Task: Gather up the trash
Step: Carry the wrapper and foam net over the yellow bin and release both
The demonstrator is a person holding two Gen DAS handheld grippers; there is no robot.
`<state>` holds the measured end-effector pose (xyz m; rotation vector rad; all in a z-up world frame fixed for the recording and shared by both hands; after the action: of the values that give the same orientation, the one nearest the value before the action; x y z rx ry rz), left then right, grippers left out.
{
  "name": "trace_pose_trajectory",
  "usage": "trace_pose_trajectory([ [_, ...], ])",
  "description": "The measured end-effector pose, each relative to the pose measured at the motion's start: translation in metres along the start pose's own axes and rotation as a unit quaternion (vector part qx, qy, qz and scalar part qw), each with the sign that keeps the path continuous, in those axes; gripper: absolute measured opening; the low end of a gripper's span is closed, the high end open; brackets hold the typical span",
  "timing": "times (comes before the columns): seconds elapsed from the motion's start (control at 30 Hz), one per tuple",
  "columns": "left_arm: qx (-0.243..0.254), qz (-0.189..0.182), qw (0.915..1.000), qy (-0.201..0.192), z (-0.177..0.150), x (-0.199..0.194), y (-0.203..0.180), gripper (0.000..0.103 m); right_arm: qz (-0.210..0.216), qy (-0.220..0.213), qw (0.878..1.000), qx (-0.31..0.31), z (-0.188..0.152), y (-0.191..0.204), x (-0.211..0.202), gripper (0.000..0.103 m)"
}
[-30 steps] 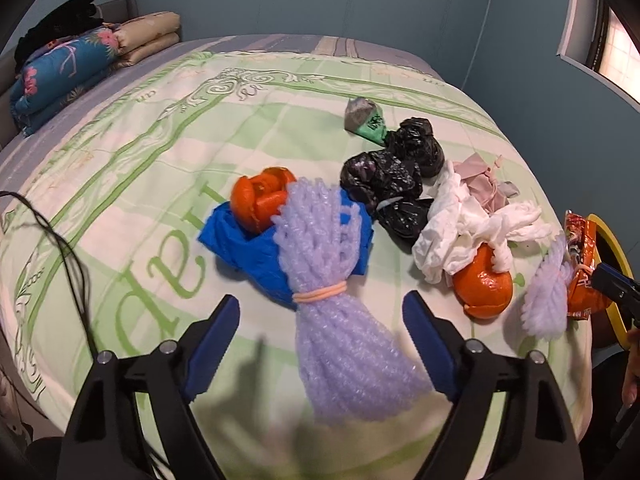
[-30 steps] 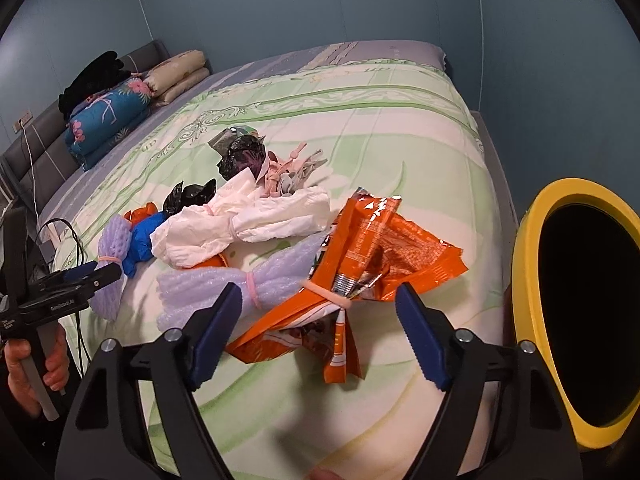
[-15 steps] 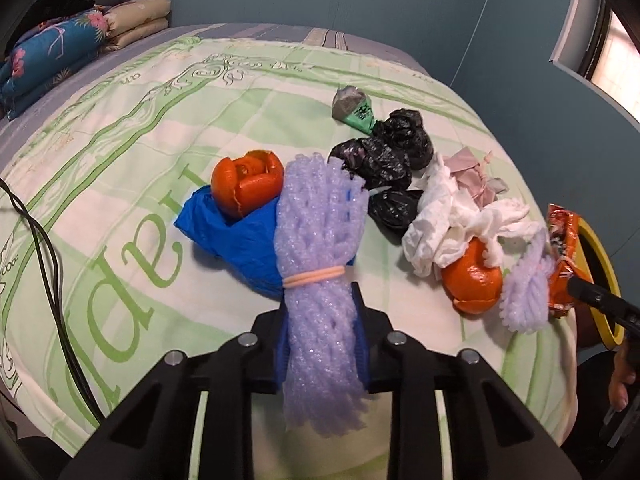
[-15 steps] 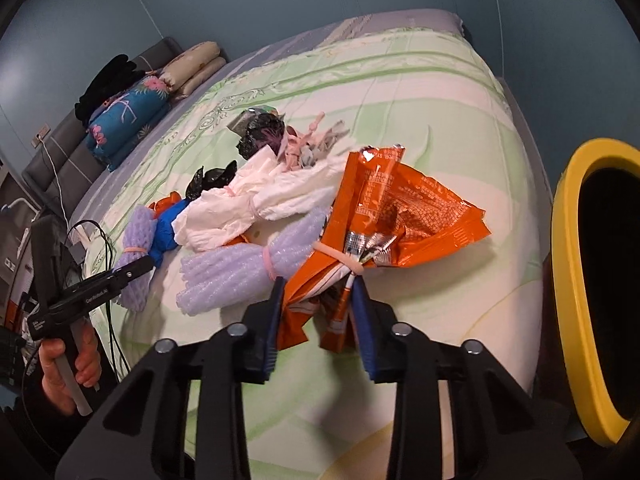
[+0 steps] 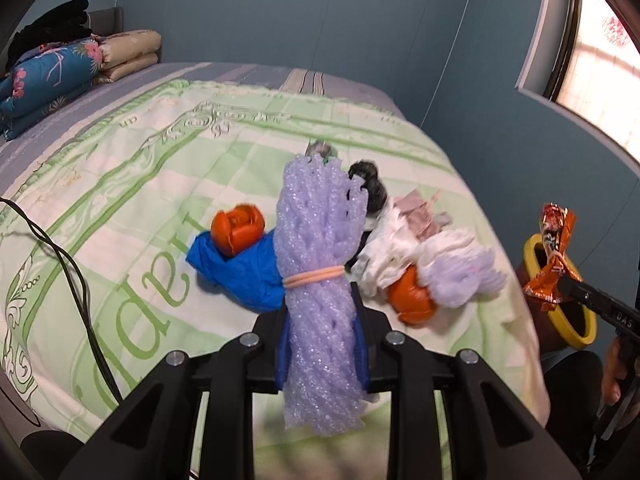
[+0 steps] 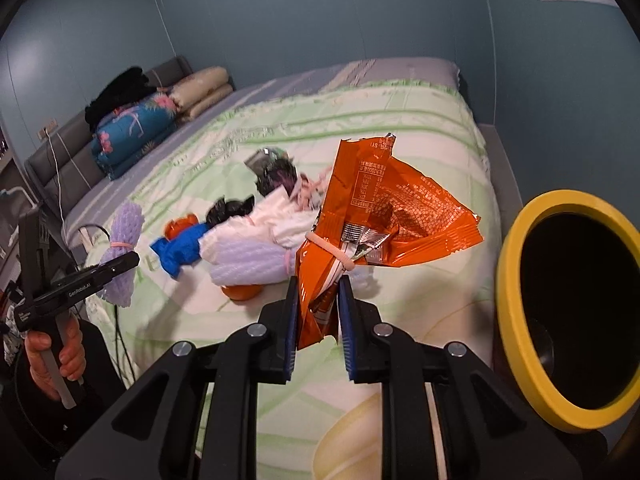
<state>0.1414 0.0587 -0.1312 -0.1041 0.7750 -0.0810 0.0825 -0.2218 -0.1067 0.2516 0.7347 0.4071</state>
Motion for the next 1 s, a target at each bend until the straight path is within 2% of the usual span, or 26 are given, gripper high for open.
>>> trace_pose_trajectory([
  [0.43,0.020,-0.033,0.9980,-0.050,0.022,-0.052,-0.032,0.023,0.002,-0.073,0.997,-0.001,0.008,0.000,-0.064,0.017],
  [0.73,0.063,-0.070,0.9938,-0.060,0.040,-0.056,-0.089,0.024,-0.018,-0.107,0.994,0.006,0.013,-0.020,-0.092,0.017],
  [1.0,0.109,-0.120,0.9852,-0.055,0.054,-0.040,-0.157,0.024,-0.053,-0.128,0.990,0.012,0.020,-0.047,-0.114,0.017],
])
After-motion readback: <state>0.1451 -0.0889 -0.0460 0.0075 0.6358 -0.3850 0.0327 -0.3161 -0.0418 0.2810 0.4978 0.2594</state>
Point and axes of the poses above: each gripper's, at about its wrist camera, not at the fingertips, and x roughly the way its jaws point, y to its left, z to its top, the point moved 2 cm from there along x, roughly the way its jaws point, and after that the axes turned 10 degrees about z, right-handed, at the moved point
